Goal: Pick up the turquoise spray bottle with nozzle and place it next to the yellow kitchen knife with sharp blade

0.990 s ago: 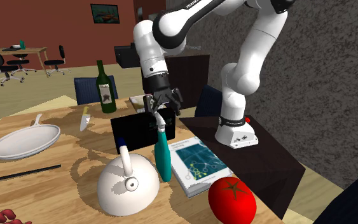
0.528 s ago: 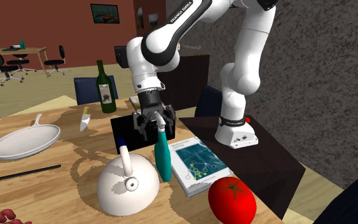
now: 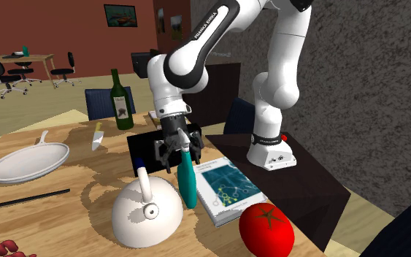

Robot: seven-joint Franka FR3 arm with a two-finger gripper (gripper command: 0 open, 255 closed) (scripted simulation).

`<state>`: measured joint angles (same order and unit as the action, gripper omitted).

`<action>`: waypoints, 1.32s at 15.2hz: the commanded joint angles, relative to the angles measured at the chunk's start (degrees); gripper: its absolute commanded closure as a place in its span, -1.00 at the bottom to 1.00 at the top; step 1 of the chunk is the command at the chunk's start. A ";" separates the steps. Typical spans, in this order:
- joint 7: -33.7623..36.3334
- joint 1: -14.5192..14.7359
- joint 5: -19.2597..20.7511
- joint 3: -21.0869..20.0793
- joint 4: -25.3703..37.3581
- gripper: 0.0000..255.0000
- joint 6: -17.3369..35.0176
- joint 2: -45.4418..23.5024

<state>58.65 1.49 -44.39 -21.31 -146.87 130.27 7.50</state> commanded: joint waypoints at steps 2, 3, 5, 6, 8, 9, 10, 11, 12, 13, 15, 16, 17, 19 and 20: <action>-0.04 0.05 -0.09 -0.05 -0.05 -1.00 0.17 -0.10; -0.04 0.05 -0.09 -0.05 -0.05 -1.00 0.17 -0.10; -0.04 0.04 -0.09 -0.05 -0.05 -1.00 0.16 -0.09; -0.04 0.04 -0.09 -0.05 -0.05 1.00 0.16 -0.09; -0.04 0.04 -0.09 -0.05 -0.05 1.00 0.16 -0.09; -0.04 0.04 -0.09 -0.05 -0.05 1.00 0.16 -0.09; -0.04 0.04 -0.09 -0.05 -0.05 1.00 0.16 -0.09; -0.04 0.04 -0.09 -0.05 -0.04 1.00 0.16 -0.09; -0.04 0.04 -0.09 -0.05 -0.04 1.00 0.16 -0.09; -0.04 0.04 -0.08 -0.05 -0.04 1.00 0.16 -0.09; -0.04 0.05 -0.09 -0.05 -0.05 1.00 0.17 -0.10; 0.42 -0.02 0.18 0.04 0.10 1.00 -0.63 0.63; 0.87 -0.08 0.45 0.13 0.27 1.00 -1.43 1.34; 1.76 -0.20 0.98 0.32 0.64 1.00 -3.03 2.71; 2.20 -0.26 1.23 0.43 0.84 1.00 -3.83 3.37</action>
<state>60.44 1.27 -43.35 -20.99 -146.09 127.26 10.08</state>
